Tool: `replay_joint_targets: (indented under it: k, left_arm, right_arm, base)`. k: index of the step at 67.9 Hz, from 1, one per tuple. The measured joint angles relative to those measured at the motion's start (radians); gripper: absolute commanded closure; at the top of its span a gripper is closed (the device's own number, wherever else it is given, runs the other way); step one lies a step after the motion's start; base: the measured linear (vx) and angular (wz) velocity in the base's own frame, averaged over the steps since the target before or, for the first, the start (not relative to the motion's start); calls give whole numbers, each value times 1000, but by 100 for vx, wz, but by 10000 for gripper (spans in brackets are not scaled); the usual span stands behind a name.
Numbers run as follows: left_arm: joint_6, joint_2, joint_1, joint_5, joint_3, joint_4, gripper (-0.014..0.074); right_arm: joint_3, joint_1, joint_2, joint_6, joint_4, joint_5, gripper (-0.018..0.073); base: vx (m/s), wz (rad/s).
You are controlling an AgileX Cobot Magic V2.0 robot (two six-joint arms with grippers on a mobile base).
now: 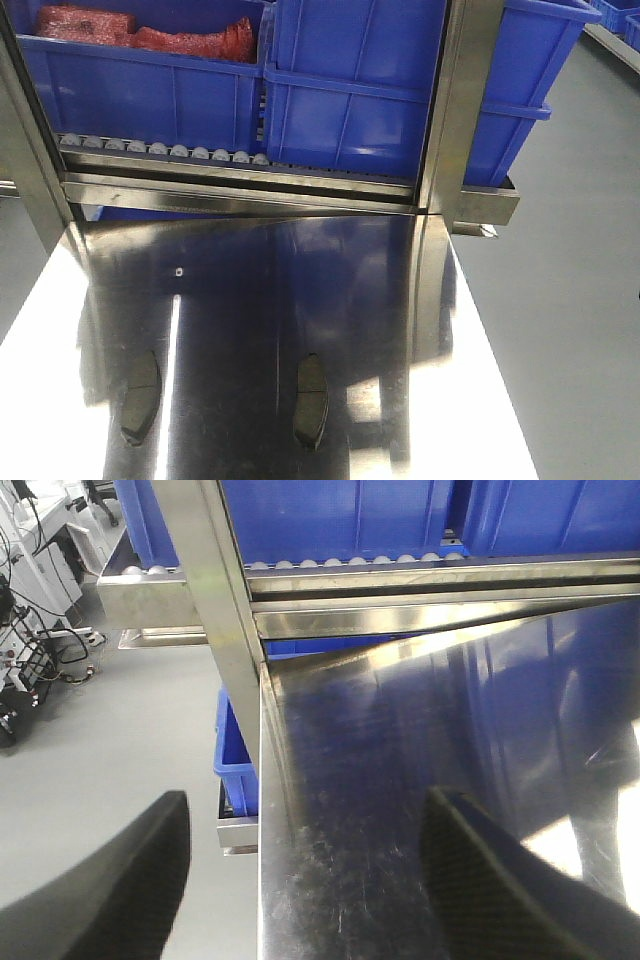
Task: Move and align brake pads A on conveyor
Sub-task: 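Lower the open left gripper over the nearer brake pad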
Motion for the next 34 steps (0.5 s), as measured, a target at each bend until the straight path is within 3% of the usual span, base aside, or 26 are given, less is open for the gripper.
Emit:
replay_joint_targets:
  k: [34]
  left_arm:
    - [0, 0, 0, 0, 0, 0, 136]
  right_arm:
    - [0, 0, 0, 0, 0, 0, -33]
  base:
    - [0, 0]
